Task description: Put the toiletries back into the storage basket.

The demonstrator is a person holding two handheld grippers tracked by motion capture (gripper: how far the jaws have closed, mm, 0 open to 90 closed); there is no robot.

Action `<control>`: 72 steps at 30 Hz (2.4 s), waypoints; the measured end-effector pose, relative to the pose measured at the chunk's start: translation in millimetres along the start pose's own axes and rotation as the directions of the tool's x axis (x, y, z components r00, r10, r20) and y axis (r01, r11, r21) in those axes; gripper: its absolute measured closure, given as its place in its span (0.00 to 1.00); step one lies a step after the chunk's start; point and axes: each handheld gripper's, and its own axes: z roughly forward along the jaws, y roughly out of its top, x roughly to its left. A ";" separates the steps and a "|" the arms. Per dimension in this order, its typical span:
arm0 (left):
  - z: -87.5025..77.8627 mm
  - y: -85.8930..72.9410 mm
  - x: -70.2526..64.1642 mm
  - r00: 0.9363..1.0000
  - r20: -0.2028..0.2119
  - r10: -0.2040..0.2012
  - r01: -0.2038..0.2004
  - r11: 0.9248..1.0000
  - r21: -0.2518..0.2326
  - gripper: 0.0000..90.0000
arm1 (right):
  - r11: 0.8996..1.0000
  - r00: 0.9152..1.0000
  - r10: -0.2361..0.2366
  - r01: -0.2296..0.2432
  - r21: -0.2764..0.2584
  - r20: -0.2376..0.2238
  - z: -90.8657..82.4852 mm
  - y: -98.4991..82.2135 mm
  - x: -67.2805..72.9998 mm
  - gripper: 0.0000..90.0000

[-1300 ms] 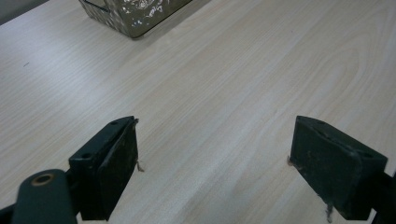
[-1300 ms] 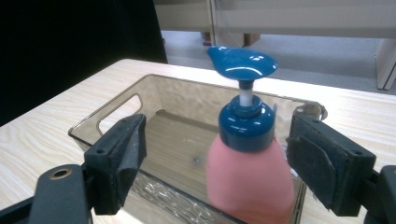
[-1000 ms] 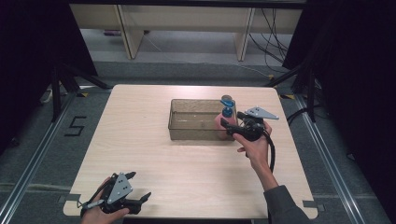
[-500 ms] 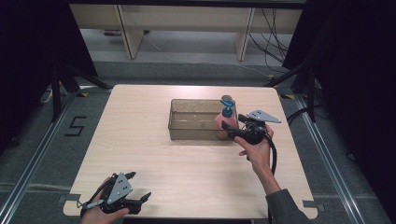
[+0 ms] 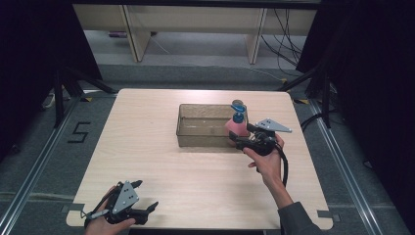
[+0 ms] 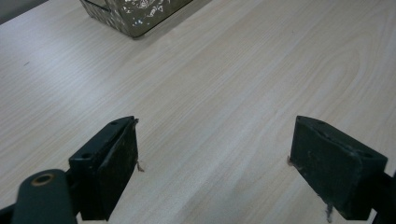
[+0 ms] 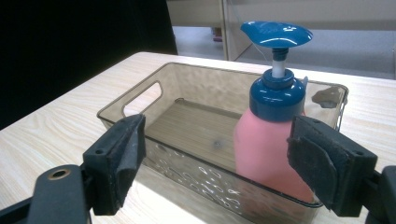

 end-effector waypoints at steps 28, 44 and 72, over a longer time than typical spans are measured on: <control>3.0 0.2 -0.7 0.999 0.006 -0.035 0.035 0.999 -0.024 0.16 | 1.000 1.000 -0.019 0.019 0.009 -0.025 -14.2 -14.4 11.2 0.23; 2.5 -0.1 -0.9 0.999 -0.001 -0.035 0.035 0.999 -0.028 0.16 | 1.000 0.998 0.005 -0.005 0.010 -0.056 -20.4 -22.4 18.5 0.23; 0.0 -1.6 -2.6 0.999 -0.006 -0.041 0.041 0.998 -0.037 0.16 | 1.000 0.996 0.005 -0.004 0.003 -0.085 -34.3 -32.9 23.5 0.23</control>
